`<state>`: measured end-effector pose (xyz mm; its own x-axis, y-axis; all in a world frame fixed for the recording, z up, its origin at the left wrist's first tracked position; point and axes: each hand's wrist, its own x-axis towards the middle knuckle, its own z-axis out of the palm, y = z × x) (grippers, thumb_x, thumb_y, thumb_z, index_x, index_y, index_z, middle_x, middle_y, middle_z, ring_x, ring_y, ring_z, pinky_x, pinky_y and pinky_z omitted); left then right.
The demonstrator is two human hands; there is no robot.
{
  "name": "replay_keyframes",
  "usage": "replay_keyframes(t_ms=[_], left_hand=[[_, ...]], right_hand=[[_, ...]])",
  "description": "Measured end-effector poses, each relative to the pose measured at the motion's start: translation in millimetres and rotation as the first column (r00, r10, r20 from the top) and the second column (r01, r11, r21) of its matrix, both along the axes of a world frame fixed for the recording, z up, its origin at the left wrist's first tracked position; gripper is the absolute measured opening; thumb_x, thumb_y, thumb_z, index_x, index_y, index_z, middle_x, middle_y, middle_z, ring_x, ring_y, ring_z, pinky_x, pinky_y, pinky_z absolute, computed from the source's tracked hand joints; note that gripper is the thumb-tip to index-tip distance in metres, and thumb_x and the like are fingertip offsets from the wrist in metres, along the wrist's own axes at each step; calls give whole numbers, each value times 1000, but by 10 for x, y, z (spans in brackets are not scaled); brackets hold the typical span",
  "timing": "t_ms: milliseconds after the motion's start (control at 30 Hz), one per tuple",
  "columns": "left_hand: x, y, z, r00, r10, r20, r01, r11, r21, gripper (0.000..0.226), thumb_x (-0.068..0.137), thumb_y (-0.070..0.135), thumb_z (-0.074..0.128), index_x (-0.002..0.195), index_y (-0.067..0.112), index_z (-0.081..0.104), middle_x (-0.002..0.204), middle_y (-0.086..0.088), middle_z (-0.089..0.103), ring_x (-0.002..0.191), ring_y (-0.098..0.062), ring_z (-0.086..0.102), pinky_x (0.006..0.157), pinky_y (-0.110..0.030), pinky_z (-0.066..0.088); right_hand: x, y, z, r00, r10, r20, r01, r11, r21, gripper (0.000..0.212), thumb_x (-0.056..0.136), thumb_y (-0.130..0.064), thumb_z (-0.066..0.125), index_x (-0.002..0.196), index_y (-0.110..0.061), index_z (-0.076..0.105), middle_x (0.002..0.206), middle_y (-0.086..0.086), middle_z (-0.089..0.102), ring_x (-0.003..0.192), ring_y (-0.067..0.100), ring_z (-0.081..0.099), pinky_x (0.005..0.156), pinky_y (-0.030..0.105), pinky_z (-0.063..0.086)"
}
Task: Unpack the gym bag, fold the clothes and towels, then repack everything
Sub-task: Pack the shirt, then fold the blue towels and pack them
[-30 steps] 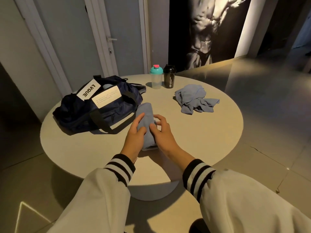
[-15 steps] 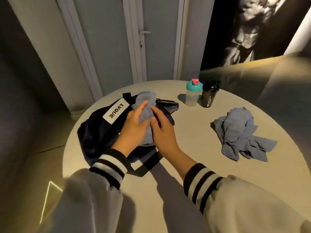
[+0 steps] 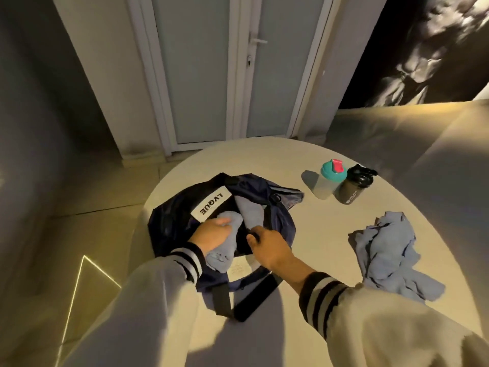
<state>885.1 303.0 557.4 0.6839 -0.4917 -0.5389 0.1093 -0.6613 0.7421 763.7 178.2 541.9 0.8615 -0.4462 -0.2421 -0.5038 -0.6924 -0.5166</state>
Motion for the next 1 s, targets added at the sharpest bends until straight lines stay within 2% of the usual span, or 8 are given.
replay_keyframes(t_ms=[67,133,233,333,500,667,833,1000], left_hand=[[58,-181,-25,994,62,-90,-60,998,23,46,107,20,40,150,4,41,152,-23,42,136,-32,46,113,-36,36],[161,-341,-55,993,113,-43,-111,993,40,43,106,23,42,140,-2,51,145,-26,50,133,-37,50,112,-40,38],[256,-441,-220,966,176,189,-174,984,-27,42,101,23,51,141,11,56,140,-19,55,124,-36,55,105,-37,44],[216,-537,-467,965,196,177,-170,974,-153,57,99,19,55,153,29,39,156,-16,33,139,-35,39,113,-41,36],[128,-637,-658,981,102,164,-85,990,-110,71,102,12,50,160,32,15,165,-11,3,150,-34,19,118,-41,27],[-22,-552,-628,946,66,318,-84,996,43,60,101,11,46,157,25,28,152,-20,26,128,-44,46,98,-44,44],[49,-661,-625,952,296,83,-269,933,-240,37,102,8,50,135,24,51,142,-17,37,115,-27,47,90,-31,40],[-52,-719,-660,989,104,-107,-125,968,-218,66,102,10,50,157,33,22,161,-10,16,140,-30,34,99,-31,34]], right_hand=[[-13,-52,47,998,-39,45,39,999,-4,31,103,-32,45,128,-17,57,97,14,71,91,34,65,72,42,52],[1,-101,84,996,-55,72,56,998,-16,33,101,-30,47,132,-21,57,92,11,73,86,31,66,72,42,53],[22,-175,61,991,-68,116,68,998,9,34,99,-26,50,133,-23,58,87,8,73,81,26,66,75,41,54],[55,-230,8,981,-83,175,79,996,29,35,98,-19,52,132,-23,59,87,7,72,79,23,66,78,39,54],[66,-326,-125,988,-46,149,66,989,-135,39,94,-18,60,133,-17,60,126,8,54,119,28,43,101,30,36],[110,-297,-126,997,-41,64,43,999,-20,42,88,3,55,126,-11,67,132,10,48,125,28,43,100,15,29],[201,-264,0,948,-126,291,114,992,58,54,80,22,48,123,-4,69,129,10,58,122,18,51,98,2,24],[170,-313,-57,924,-186,335,159,981,106,48,87,17,48,127,-1,66,133,10,57,125,19,52,98,-6,19]])
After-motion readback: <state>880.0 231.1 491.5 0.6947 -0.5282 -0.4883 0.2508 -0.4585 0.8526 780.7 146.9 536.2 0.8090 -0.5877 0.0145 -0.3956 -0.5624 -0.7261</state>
